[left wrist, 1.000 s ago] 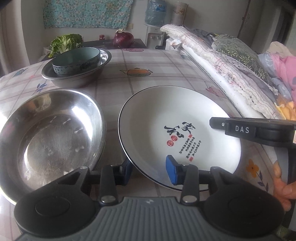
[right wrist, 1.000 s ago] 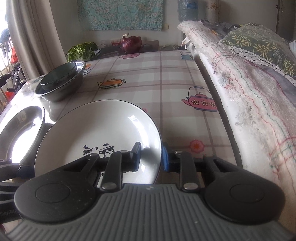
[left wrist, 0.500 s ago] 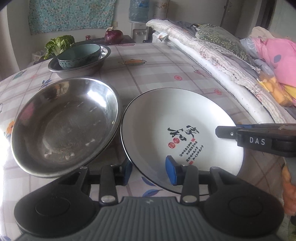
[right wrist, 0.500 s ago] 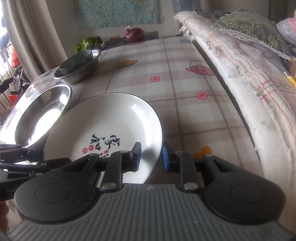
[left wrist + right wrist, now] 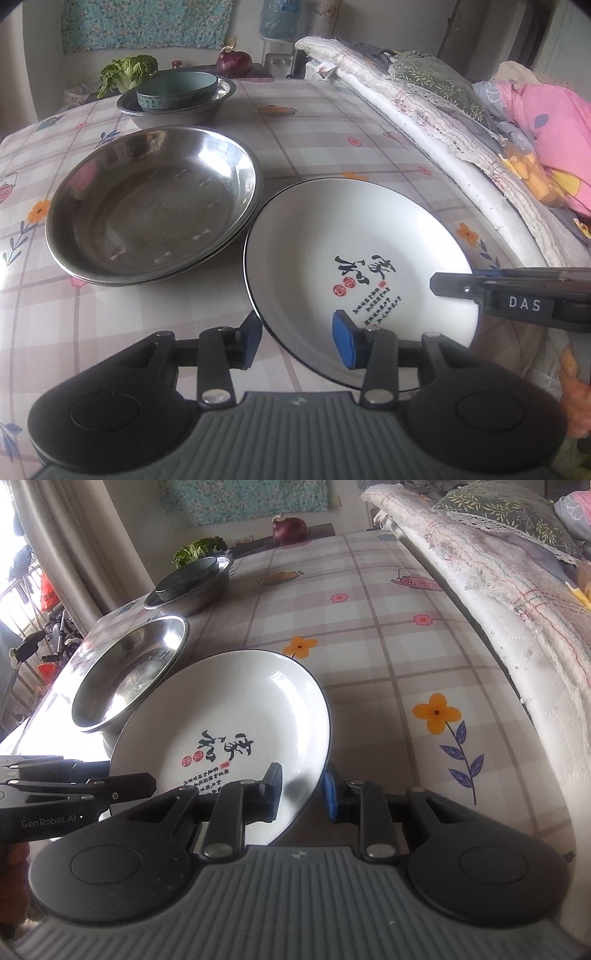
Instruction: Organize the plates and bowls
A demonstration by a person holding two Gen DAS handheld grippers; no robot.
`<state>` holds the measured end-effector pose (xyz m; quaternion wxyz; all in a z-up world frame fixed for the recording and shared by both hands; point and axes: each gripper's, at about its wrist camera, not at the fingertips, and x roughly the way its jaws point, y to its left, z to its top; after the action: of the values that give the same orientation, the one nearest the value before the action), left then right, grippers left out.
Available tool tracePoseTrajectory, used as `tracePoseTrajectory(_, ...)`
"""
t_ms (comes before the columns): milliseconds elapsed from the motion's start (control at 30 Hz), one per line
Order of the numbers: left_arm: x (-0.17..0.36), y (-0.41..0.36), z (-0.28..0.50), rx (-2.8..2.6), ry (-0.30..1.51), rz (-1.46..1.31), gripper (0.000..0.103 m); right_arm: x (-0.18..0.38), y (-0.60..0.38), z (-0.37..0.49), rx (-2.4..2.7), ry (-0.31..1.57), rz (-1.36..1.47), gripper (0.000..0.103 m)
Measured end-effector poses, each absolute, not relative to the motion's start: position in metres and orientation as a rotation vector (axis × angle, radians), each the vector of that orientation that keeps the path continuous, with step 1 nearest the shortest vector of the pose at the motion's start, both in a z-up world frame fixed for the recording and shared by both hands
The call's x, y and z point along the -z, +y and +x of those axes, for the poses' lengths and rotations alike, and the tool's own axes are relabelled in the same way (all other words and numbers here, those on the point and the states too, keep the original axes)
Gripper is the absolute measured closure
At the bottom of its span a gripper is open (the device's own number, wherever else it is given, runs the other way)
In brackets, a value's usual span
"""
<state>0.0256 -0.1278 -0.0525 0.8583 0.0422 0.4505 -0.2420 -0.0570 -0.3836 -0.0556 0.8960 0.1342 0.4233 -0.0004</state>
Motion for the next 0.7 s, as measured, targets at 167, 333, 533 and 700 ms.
tracePoseTrajectory(167,0.052,-0.129,0.025,0.514,0.934,0.089,0.055,0.056,-0.377,-0.057,0.014,0.879,0.237,0.079)
tracePoseTrajectory(333,0.051,-0.130,0.023,0.531,0.892,0.082,0.031,0.056,-0.369,-0.056,0.039,0.865,0.192,0.077)
tracePoseTrajectory(533,0.047,-0.140,0.015,0.561,0.829,0.126,0.012,0.056,-0.365,-0.057,0.065,0.855,0.177,0.075)
tracePoseTrajectory(700,0.051,-0.140,0.017,0.565,0.857,0.140,0.006,0.057,-0.362,-0.059,0.080,0.844,0.166,0.075)
